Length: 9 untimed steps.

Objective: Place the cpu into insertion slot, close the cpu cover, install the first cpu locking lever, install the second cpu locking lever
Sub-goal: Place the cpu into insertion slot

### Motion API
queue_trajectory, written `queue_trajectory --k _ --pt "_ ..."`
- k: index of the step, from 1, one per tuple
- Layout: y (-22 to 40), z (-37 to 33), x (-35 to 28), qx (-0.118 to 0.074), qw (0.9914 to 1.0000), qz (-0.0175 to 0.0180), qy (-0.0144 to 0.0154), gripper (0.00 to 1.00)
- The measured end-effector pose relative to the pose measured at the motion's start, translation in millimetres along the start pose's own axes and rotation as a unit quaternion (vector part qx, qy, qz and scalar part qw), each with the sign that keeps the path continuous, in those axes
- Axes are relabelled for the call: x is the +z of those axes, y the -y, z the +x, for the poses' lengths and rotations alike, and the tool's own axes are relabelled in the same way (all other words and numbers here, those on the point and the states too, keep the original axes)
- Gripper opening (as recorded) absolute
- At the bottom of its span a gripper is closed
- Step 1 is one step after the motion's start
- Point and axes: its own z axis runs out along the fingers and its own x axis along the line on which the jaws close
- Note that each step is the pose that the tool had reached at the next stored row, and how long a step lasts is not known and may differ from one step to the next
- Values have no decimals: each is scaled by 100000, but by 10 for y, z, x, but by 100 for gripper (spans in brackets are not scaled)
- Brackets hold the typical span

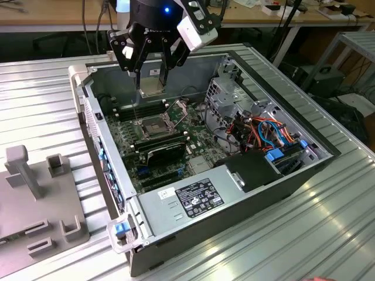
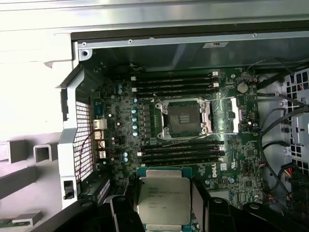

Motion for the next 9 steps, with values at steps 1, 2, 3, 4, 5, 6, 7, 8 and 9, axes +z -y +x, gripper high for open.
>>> queue_trajectory --k 1,2,3,4,5,6,7,8,9 --pt "-1 -5 0 0 100000 0 5 53" --pt "-11 -21 2 -1 100000 -6 6 53" --pt "-18 -30 2 46 100000 -2 5 53" --pt "-23 -37 3 231 100000 -2 15 53" --pt "-26 -45 4 786 99997 14 39 53" --pt "-27 -47 5 1430 99990 22 73 53" --pt "-29 -52 6 1876 99982 35 94 53" --pt "-31 -60 10 2924 99957 54 141 53" --pt "-32 -65 12 3611 99935 75 170 53"
